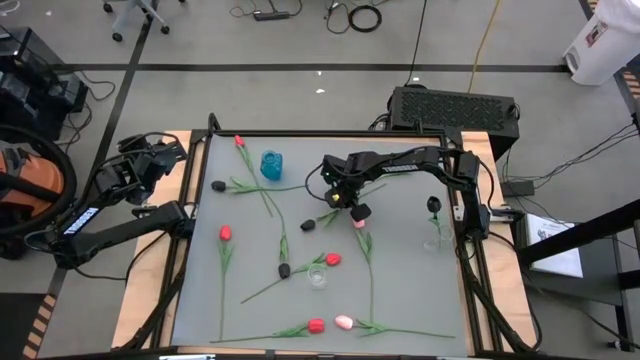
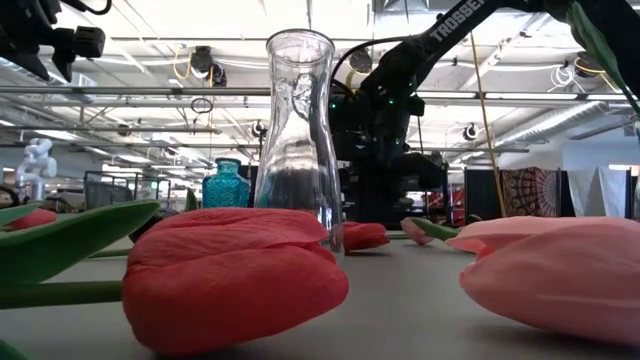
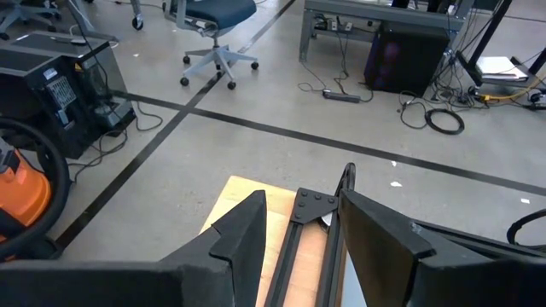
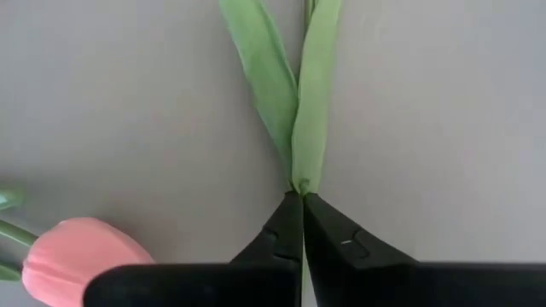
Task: Sort flowers into vase by color
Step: Put the black flower into the right transparent vase
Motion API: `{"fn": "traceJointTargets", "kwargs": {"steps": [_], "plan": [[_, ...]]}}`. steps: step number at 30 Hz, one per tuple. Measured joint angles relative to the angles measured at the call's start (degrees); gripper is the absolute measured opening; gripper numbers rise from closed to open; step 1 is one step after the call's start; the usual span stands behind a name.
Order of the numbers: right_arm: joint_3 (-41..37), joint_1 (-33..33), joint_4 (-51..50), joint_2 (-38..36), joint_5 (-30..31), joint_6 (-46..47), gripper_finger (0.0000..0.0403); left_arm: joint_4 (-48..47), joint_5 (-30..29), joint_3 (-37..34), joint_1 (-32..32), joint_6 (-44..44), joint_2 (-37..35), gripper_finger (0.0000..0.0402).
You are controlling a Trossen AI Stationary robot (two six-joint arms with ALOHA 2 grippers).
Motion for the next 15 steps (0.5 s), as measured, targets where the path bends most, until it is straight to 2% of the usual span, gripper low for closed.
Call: {"fn": "traceJointTargets", "kwargs": {"steps": [15], "plan": [[0.0, 0.0, 0.9, -2.6, 0.5, 0.0, 0.0, 0.0, 0.0, 0.0, 0.0, 0.0, 0.0, 0.0157]]}}
